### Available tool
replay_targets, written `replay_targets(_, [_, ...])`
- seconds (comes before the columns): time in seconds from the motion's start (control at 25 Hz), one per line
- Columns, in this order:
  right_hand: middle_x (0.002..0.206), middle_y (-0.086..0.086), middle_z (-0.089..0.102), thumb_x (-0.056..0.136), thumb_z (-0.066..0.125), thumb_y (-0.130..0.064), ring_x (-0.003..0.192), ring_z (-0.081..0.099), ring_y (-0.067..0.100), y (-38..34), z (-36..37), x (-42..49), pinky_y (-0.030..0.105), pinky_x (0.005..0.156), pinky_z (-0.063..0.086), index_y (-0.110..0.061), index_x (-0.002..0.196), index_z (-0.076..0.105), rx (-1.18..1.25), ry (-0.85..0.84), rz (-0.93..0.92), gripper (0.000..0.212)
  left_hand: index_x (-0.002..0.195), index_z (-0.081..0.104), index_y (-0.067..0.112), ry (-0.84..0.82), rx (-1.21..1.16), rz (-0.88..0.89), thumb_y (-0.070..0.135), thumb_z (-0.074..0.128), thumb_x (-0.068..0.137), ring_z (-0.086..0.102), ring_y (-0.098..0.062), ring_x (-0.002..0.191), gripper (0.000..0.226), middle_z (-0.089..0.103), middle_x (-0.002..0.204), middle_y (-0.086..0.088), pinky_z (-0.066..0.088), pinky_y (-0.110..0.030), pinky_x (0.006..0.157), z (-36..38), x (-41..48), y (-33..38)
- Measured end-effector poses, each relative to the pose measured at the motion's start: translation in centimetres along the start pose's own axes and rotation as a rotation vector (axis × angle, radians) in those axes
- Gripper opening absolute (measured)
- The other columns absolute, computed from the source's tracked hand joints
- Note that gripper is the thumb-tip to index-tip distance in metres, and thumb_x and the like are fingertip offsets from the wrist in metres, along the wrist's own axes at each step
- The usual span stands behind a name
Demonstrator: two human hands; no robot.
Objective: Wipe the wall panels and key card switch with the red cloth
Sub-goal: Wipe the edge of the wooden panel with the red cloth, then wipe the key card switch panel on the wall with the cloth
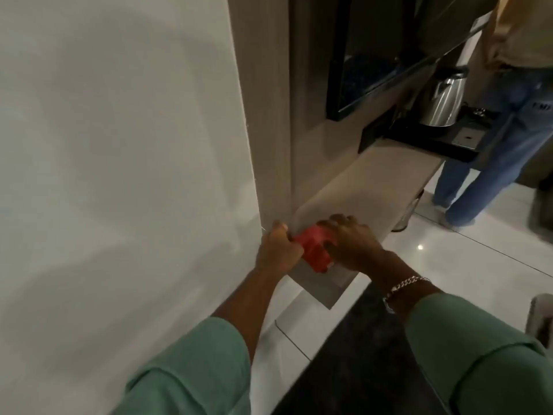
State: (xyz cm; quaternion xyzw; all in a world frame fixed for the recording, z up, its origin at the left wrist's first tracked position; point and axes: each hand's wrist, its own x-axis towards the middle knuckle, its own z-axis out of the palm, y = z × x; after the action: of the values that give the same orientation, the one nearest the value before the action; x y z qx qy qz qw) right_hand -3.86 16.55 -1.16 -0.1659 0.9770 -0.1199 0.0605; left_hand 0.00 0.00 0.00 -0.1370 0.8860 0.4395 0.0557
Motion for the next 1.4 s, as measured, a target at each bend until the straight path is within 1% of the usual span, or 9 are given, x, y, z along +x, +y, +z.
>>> replay_targets(0.12, [0.156,0.014,0.033,0.099,0.048,-0.038,0.132,0.045,0.044,1.9,3.3,1.3,0.055,0.107,0.044,-0.031,0.150,0.030,0.077,-0.044,0.040,0.054,0.128,0.053,0.008,-0.053,-0.246,-0.220,0.024,0.062,0.087,0.061,-0.031,0.107,0.045,0.062,0.116,-0.011,0.055,-0.043,0.094,4.2,2.0,-1.1])
replay_targets(0.28, [0.141,0.019,0.049,0.096,0.055,-0.024,0.118,0.055,0.040,2.4,5.7,1.5,0.048,0.100,0.051,-0.018,0.139,0.052,0.165,0.038,-0.020,0.043,0.126,0.055,0.007,0.047,-0.583,-0.376,0.022,0.069,0.084,0.064,-0.032,0.108,0.046,0.065,0.124,-0.016,0.058,-0.051,0.093,6.1,3.1,-2.0])
replay_targets(0.44, [0.138,0.020,0.053,0.095,0.059,-0.015,0.119,0.057,0.037,0.1,6.0,0.2,0.032,0.095,0.045,-0.013,0.135,0.057,0.292,0.079,-0.079,0.040,0.110,0.059,0.008,0.052,-0.798,-0.471,0.013,0.074,0.078,0.065,-0.036,0.106,0.036,0.068,0.118,-0.017,0.056,-0.053,0.095,4.3,1.9,-2.7])
replay_targets(0.6, [0.140,0.018,0.052,0.093,0.060,-0.017,0.123,0.053,0.038,-5.1,4.8,-1.5,0.042,0.104,0.042,-0.014,0.127,0.061,0.338,0.234,-0.156,0.034,0.108,0.062,0.007,0.036,-0.842,-0.399,0.002,0.063,0.083,0.066,-0.033,0.091,0.026,0.069,0.107,-0.017,0.061,-0.057,0.078,-0.8,-0.3,-3.9])
replay_targets(0.76, [0.154,0.014,0.043,0.098,0.028,-0.044,0.141,0.039,0.038,-14.5,1.9,-3.9,0.052,0.115,0.033,-0.021,0.137,0.054,0.230,0.363,-0.323,0.052,0.098,0.065,0.008,0.031,-0.907,-0.281,0.000,0.051,0.084,0.067,-0.027,0.077,0.021,0.070,0.093,-0.016,0.055,-0.033,0.044,-9.2,-5.0,-4.8])
replay_targets(0.88, [0.159,0.005,0.037,0.092,0.023,-0.064,0.148,0.030,0.029,-21.6,-0.2,-5.8,0.052,0.118,0.030,-0.028,0.146,0.042,0.179,0.391,-0.418,0.068,0.090,0.065,0.005,-0.066,-1.075,-0.212,0.013,0.037,0.088,0.067,-0.018,0.055,0.029,0.071,0.065,-0.007,0.052,-0.026,0.046,-16.2,-10.2,-5.4])
replay_targets(1.04, [0.161,0.007,0.030,0.079,0.056,-0.066,0.144,0.033,0.034,-31.6,-2.8,-9.9,0.053,0.109,0.042,-0.032,0.149,0.036,0.329,0.488,-0.637,0.080,0.094,0.068,0.003,-0.068,-1.107,-0.029,0.021,0.038,0.090,0.067,-0.019,0.059,0.036,0.072,0.070,-0.009,0.055,-0.027,0.056,-26.6,-18.2,-7.1])
replay_targets(1.24, [0.150,0.018,0.044,0.074,0.072,-0.033,0.125,0.051,0.039,-43.1,-5.1,-14.2,0.046,0.095,0.055,-0.027,0.141,0.044,0.404,0.719,-0.918,0.073,0.122,0.062,0.004,0.153,-0.921,0.150,0.011,0.034,0.093,0.062,-0.021,0.076,0.041,0.065,0.096,-0.016,0.054,-0.031,0.069,-37.0,-28.8,-8.6])
replay_targets(1.4, [0.148,0.017,0.046,0.073,0.072,-0.032,0.124,0.052,0.036,-51.6,-7.4,-17.2,0.034,0.099,0.046,-0.028,0.143,0.043,0.553,0.904,-0.969,0.076,0.110,0.062,0.013,0.692,-0.622,0.442,-0.004,0.045,0.089,0.069,-0.015,0.089,0.032,0.071,0.102,-0.010,0.055,-0.024,0.076,-43.1,-36.6,-9.3])
